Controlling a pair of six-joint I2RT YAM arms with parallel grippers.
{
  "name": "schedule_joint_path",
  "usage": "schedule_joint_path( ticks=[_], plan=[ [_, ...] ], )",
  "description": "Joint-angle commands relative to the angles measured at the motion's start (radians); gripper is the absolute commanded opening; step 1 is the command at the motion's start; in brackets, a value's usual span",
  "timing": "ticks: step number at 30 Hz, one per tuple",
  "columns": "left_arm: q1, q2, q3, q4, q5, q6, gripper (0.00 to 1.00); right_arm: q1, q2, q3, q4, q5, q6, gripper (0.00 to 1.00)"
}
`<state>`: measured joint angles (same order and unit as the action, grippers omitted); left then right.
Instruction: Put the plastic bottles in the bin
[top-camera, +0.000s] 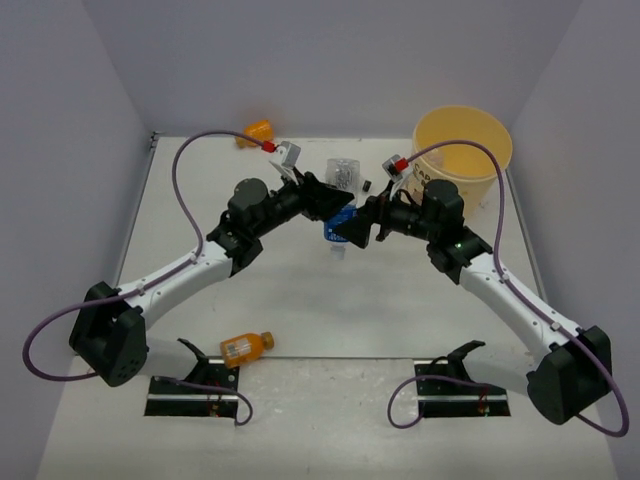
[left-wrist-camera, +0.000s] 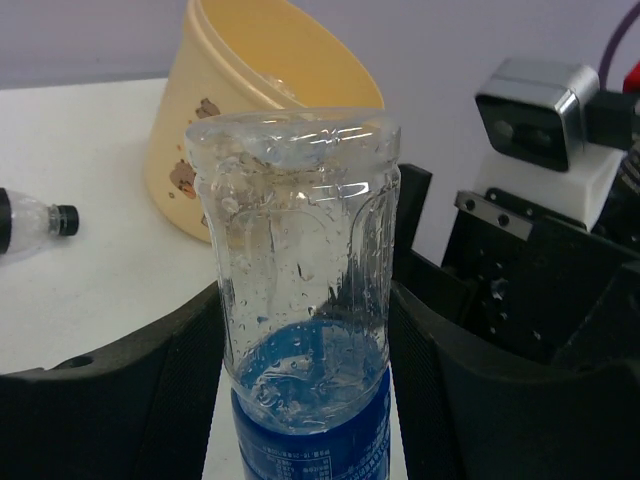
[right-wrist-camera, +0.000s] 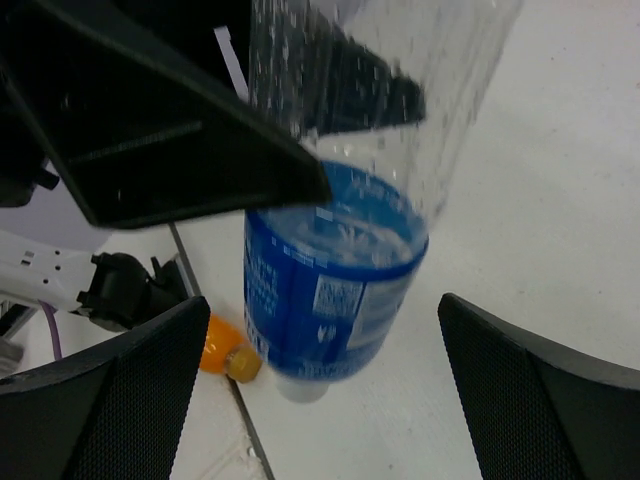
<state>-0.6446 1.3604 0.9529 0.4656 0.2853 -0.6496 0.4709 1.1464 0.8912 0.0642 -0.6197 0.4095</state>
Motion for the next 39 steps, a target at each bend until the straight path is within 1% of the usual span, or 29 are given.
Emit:
schedule_joint_path(
  ticks=[1, 5, 6, 7, 8, 9, 10, 11, 12, 13, 14, 15, 16, 17, 19, 21, 22, 25, 27, 29, 33, 34, 36, 37, 39],
  plan=[
    [-0.052, 0.000, -0.006, 0.123, 0.065, 0.045, 0.08, 0.023, 0.026, 0.062, 0.115, -0.028, 0.035, 0.99],
    [-0.071, 0.000, -0.004, 0.139, 0.064, 0.048, 0.10, 0.031, 0.048, 0.082, 0.116, -0.038, 0.036, 0.97],
    [-0.075, 0.000, 0.001, 0.140, 0.068, 0.044, 0.14, 0.031, 0.053, 0.083, 0.119, -0.031, 0.040, 0.91],
    [-0.077, -0.003, 0.005, 0.139, 0.074, 0.043, 0.20, 0.031, 0.053, 0.083, 0.117, -0.022, 0.042, 0.79],
    [-0.079, -0.005, 0.006, 0.138, 0.079, 0.042, 0.23, 0.031, 0.050, 0.080, 0.115, -0.007, 0.042, 0.66],
    [-0.079, -0.007, 0.005, 0.137, 0.082, 0.042, 0.24, 0.031, 0.045, 0.076, 0.115, 0.012, 0.041, 0.55],
    [-0.079, -0.013, 0.003, 0.136, 0.080, 0.042, 0.26, 0.029, 0.034, 0.071, 0.115, 0.034, 0.037, 0.50],
    [-0.079, -0.018, 0.003, 0.132, 0.081, 0.044, 0.44, 0.031, 0.025, 0.066, 0.115, 0.044, 0.031, 0.46],
    [-0.079, -0.025, 0.004, 0.119, 0.080, 0.051, 0.58, 0.031, 0.009, 0.062, 0.115, 0.049, 0.018, 0.41],
    [-0.079, -0.028, 0.011, 0.108, 0.086, 0.056, 0.79, 0.031, 0.001, 0.061, 0.109, 0.063, 0.011, 0.39],
    [-0.079, -0.030, 0.027, 0.082, 0.087, 0.064, 0.92, 0.031, -0.005, 0.063, 0.098, 0.085, 0.002, 0.38],
    [-0.079, -0.031, 0.047, 0.047, 0.085, 0.076, 1.00, 0.031, -0.012, 0.065, 0.084, 0.109, -0.009, 0.36],
    [-0.079, -0.032, 0.081, -0.009, 0.076, 0.097, 1.00, 0.031, -0.017, 0.070, 0.059, 0.131, -0.024, 0.35],
    [-0.079, -0.032, 0.083, -0.049, 0.075, 0.109, 1.00, 0.031, -0.017, 0.077, 0.041, 0.163, -0.027, 0.35],
    [-0.079, -0.040, 0.148, -0.156, 0.010, 0.135, 1.00, 0.018, -0.014, 0.100, -0.008, 0.286, -0.046, 0.33],
    [-0.078, -0.052, 0.170, -0.218, -0.075, 0.161, 1.00, -0.017, -0.011, 0.128, -0.044, 0.359, -0.060, 0.32],
    [-0.078, -0.061, 0.174, -0.243, -0.112, 0.174, 1.00, -0.027, -0.009, 0.143, -0.053, 0.360, -0.059, 0.31],
    [-0.066, -0.103, 0.183, -0.352, -0.246, 0.199, 1.00, -0.184, 0.004, 0.201, -0.061, 0.358, -0.039, 0.32],
    [-0.050, -0.128, 0.170, -0.386, -0.311, 0.205, 1.00, -0.245, 0.022, 0.271, -0.081, 0.432, -0.062, 0.32],
    [-0.026, -0.158, 0.142, -0.406, -0.337, 0.203, 1.00, -0.284, 0.046, 0.340, -0.097, 0.528, -0.103, 0.32],
    [0.058, -0.198, 0.074, -0.459, -0.390, 0.159, 1.00, -0.363, 0.185, 0.496, -0.089, 0.750, -0.165, 0.32],
    [0.088, -0.199, 0.061, -0.463, -0.385, 0.148, 1.00, -0.390, 0.222, 0.536, -0.089, 0.788, -0.171, 0.32],
    [0.125, -0.200, 0.035, -0.464, -0.377, 0.134, 1.00, -0.421, 0.292, 0.592, -0.091, 0.818, -0.178, 0.32],
    [0.136, -0.201, 0.020, -0.464, -0.378, 0.130, 1.00, -0.430, 0.322, 0.614, -0.092, 0.832, -0.184, 0.34],
    [0.149, -0.202, 0.010, -0.513, -0.410, 0.128, 1.00, -0.444, 0.400, 0.671, -0.099, 0.878, -0.204, 0.42]
  ],
)
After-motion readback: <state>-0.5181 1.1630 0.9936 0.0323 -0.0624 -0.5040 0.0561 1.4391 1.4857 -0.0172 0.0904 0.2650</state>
